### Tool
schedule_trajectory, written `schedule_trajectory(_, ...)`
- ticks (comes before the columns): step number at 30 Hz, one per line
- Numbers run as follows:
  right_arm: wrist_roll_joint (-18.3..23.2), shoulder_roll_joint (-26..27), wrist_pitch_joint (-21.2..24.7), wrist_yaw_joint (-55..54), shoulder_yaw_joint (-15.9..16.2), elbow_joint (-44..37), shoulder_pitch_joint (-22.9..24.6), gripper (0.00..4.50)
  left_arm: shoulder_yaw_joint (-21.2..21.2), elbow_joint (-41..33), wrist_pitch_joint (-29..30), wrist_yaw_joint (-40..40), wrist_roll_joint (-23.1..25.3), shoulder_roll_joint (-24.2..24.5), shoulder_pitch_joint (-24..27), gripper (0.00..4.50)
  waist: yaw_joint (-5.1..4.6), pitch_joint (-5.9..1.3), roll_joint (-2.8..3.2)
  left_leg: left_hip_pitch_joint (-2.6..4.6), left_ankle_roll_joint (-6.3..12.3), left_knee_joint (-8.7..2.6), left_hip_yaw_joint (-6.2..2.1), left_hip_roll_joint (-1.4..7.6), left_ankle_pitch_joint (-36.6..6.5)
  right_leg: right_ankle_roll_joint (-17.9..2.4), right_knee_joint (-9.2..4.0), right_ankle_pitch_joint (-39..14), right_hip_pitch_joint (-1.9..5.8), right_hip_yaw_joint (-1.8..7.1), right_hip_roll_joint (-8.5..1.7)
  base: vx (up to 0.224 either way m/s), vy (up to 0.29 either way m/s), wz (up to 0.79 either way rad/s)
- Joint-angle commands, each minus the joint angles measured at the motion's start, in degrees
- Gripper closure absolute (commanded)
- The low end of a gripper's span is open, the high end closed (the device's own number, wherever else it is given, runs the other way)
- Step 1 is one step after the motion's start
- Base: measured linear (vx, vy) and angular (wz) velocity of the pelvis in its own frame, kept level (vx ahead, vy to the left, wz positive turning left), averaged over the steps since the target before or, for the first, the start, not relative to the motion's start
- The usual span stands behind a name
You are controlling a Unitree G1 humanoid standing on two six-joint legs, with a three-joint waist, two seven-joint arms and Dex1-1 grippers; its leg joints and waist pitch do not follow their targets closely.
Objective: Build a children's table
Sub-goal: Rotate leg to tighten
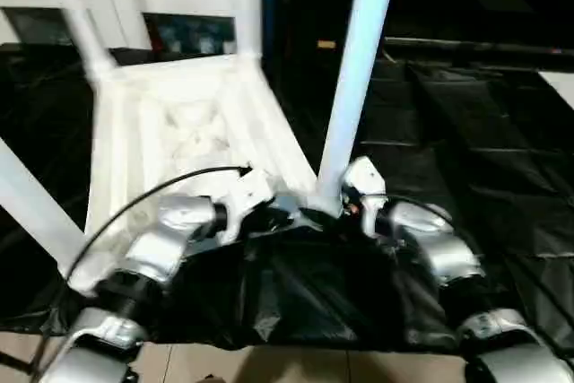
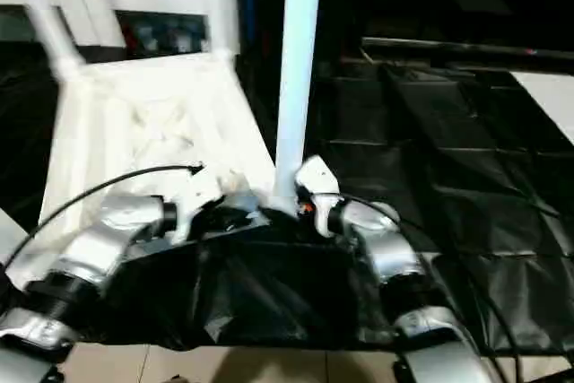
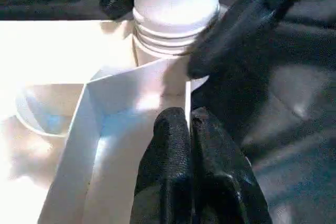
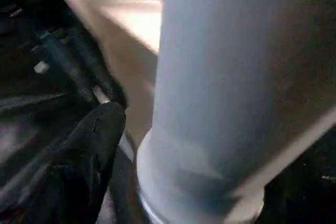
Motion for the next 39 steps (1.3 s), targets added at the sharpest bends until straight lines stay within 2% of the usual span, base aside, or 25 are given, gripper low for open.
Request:
schedule_trajectory(1,1.4,-0.1,-0.2,4.1,2.1,-2.2,0.6,0.83,-1.9,-0.8,-1.2,-2.2,-0.6,-0.4,0.4,4.50,-0.10,-3.12,-0.16,0.37,2.91,-3.36,-0.12,1.60,-11.8,-12.6,-3.83,-7.3,2.80,2.62,-3.43,0.000,0.000,0.00)
schedule_trajectory(2,2.0,-1.0,0.8,6.8,2.5,-3.3,1.2,1.01,-2.1,-0.6,-1.7,-3.6,-0.6,0.5,0.4,4.50,0.03,-3.08,-0.13,0.39,2.90,-3.39,-0.17,1.59,-11.9,-12.5,-3.93,-7.8,2.89,2.59,-3.47,0.000,0.000,0.00)
schedule_trajectory(5,2.4,-1.3,1.4,7.8,2.6,-4.2,1.5,1.13,-2.0,-0.6,-1.5,-4.4,-0.8,1.0,0.4,4.50,0.29,-3.08,-0.17,0.37,2.89,-3.34,-0.09,1.64,-11.7,-12.5,-3.82,-7.9,2.83,2.59,-3.42,0.000,0.000,0.00)
schedule_trajectory(7,2.9,-1.5,2.6,9.5,2.8,-5.5,2.1,1.42,-2.0,-0.7,-1.4,-4.9,-1.0,1.2,0.5,4.50,0.38,-3.04,-0.19,0.40,2.70,-3.39,-0.12,1.65,-11.9,-12.3,-3.89,-8.7,2.85,2.59,-3.47,0.000,0.000,0.00)
schedule_trajectory(9,2.9,-1.6,2.8,9.9,3.0,-6.0,2.4,1.47,-2.0,-0.7,-1.5,-5.0,-1.2,1.3,0.6,4.50,0.49,-3.05,-0.24,0.44,2.47,-3.38,-0.12,1.68,-11.9,-12.1,-3.91,-9.1,2.80,2.63,-3.51,0.000,0.000,0.00)
schedule_trajectory(11,2.9,-1.5,2.8,10.0,3.1,-6.1,2.5,1.74,-2.0,-0.7,-1.5,-5.1,-1.2,1.3,0.7,4.50,0.57,-3.10,-0.29,0.43,2.30,-3.36,-0.14,1.62,-11.8,-11.9,-3.90,-9.1,2.82,2.63,-3.53,0.000,0.000,0.00)
schedule_trajectory(16,3.4,-1.2,3.7,10.3,3.3,-7.2,3.2,1.85,-2.2,-1.3,-1.2,-4.5,-1.4,1.0,1.4,4.50,0.64,-3.15,-0.26,0.42,2.44,-3.31,-0.14,1.66,-11.1,-12.1,-3.75,-7.9,2.85,2.60,-3.47,0.000,0.000,0.00)
schedule_trajectory(18,3.2,-0.8,4.0,9.5,3.1,-7.4,3.6,1.85,-2.0,-1.1,-1.1,-3.7,-1.1,0.6,1.4,4.50,0.62,-3.13,-0.28,0.45,2.45,-3.32,-0.12,1.61,-11.1,-12.1,-3.76,-7.9,2.83,2.59,-3.41,0.000,0.000,0.00)
schedule_trajectory(19,2.2,1.3,3.3,3.9,1.6,-5.4,3.4,1.85,-1.2,-0.3,-0.3,-0.1,-0.5,-0.9,0.8,4.50,0.60,-3.14,-0.29,0.44,2.27,-3.31,-0.11,1.62,-11.2,-12.0,-3.77,-8.1,2.79,2.65,-3.51,0.000,0.000,0.00)
schedule_trajectory(20,2.2,1.3,3.3,3.9,1.6,-5.4,3.4,1.85,-1.2,-0.3,-0.3,-0.1,-0.5,-0.9,0.8,4.50,0.54,-3.04,-0.36,0.46,2.10,-3.38,-0.11,1.59,-11.3,-11.9,-3.90,-8.7,2.73,2.66,-3.52,0.000,0.000,0.00)
schedule_trajectory(22,1.0,3.2,3.2,-2.0,0.5,-3.1,2.7,1.86,-0.8,0.3,0.1,2.9,0.3,-2.3,0.3,4.50,0.38,-2.89,-0.36,0.50,1.28,-3.57,-0.20,1.50,-12.8,-11.1,-4.27,-12.2,2.64,2.65,-3.63,0.000,0.000,0.00)
schedule_trajectory(23,0.0,5.1,3.2,-8.0,-0.7,-0.6,1.8,1.86,-0.9,0.7,1.2,5.5,1.1,-3.6,-0.1,4.50,0.01,-2.67,-0.47,0.54,0.53,-3.79,-0.33,1.48,-14.3,-10.3,-4.61,-15.6,2.61,2.65,-3.73,0.000,0.000,0.00)
schedule_trajectory(24,0.0,5.1,3.2,-8.0,-0.7,-0.6,1.8,1.86,-0.9,0.7,1.2,5.5,1.1,-3.6,-0.1,4.50,-0.38,-2.54,-0.45,0.65,-0.15,-3.96,-0.47,1.38,-15.8,-9.2,-5.02,-19.6,2.53,2.59,-3.79,0.000,0.000,0.00)
schedule_trajectory(25,-0.8,7.9,3.9,-16.2,-2.2,2.6,0.6,1.86,-1.0,1.0,2.9,9.5,2.2,-5.7,-0.4,4.50,-0.83,-2.55,-0.47,0.61,-0.54,-4.01,-0.57,1.37,-16.6,-8.5,-5.18,-21.6,2.51,2.60,-3.78,0.000,0.000,0.00)
schedule_trajectory(27,-1.4,10.7,4.1,-22.2,-3.0,4.4,0.0,1.86,-0.9,1.5,4.4,13.4,3.1,-8.1,-0.9,4.50,-1.27,-2.39,-0.45,0.62,-1.04,-4.12,-0.75,1.24,-17.7,-7.2,-5.64,-25.1,2.31,2.47,-3.81,0.000,0.000,0.00)
schedule_trajectory(28,-1.9,11.8,4.1,-24.4,-3.0,4.8,-0.2,1.86,-0.9,1.9,5.0,14.8,3.3,-9.1,-1.2,4.50,-1.38,-2.51,-0.72,0.70,-1.04,-4.01,-0.72,1.23,-17.6,-6.9,-5.72,-25.6,2.29,2.50,-3.85,0.000,0.000,0.00)
schedule_trajectory(29,-2.7,12.9,4.3,-27.1,-2.8,5.3,-0.6,1.86,-1.0,2.1,5.5,16.1,3.6,-10.2,-1.5,4.50,-1.53,-2.46,-0.62,0.92,-0.61,-3.92,-0.71,1.20,-18.1,-6.4,-5.96,-26.6,1.95,2.57,-3.84,0.000,0.000,0.00)
schedule_trajectory(32,-4.1,16.0,3.9,-31.3,-2.4,6.7,-1.6,1.86,-1.4,2.6,6.6,18.7,3.9,-12.7,-2.0,4.50,-1.91,-2.52,-0.51,0.60,-0.28,-3.99,-0.76,1.14,-17.8,-6.4,-5.89,-25.5,2.01,2.49,-3.65,0.000,0.000,0.00)
schedule_trajectory(34,-4.8,17.0,2.7,-31.4,-1.7,7.5,-2.3,1.86,-1.4,2.8,6.6,19.2,4.3,-13.6,-2.2,4.50,-1.87,-2.56,-0.47,0.74,-0.05,-3.93,-0.71,1.20,-18.0,-6.5,-5.92,-24.8,1.86,2.56,-3.68,0.000,0.000,0.00)
schedule_trajectory(35,-4.2,17.4,2.5,-30.4,-1.9,7.9,-2.7,1.86,-1.6,2.9,6.2,19.0,4.4,-13.7,-2.3,4.50,-1.91,-2.56,-0.48,0.54,0.20,-3.97,-0.74,1.18,-18.0,-6.6,-5.79,-23.8,1.98,2.55,-3.63,0.000,0.000,0.00)
schedule_trajectory(37,-2.8,17.7,2.4,-29.1,-2.7,8.4,-3.3,1.30,-1.7,2.8,5.9,18.7,4.7,-13.7,-2.4,4.50,-1.91,-2.58,-0.51,0.47,0.56,-3.97,-0.69,1.18,-17.9,-7.0,-5.69,-22.6,2.01,2.58,-3.60,0.000,0.000,0.00)
schedule_trajectory(39,-2.3,17.5,2.8,-28.0,-2.9,8.2,-3.4,1.13,-1.7,2.5,5.9,18.4,4.6,-13.4,-2.3,4.50,-1.92,-2.56,-0.48,0.52,0.68,-3.97,-0.63,1.19,-18.1,-7.2,-5.71,-22.4,1.97,2.59,-3.58,0.000,0.000,0.00)
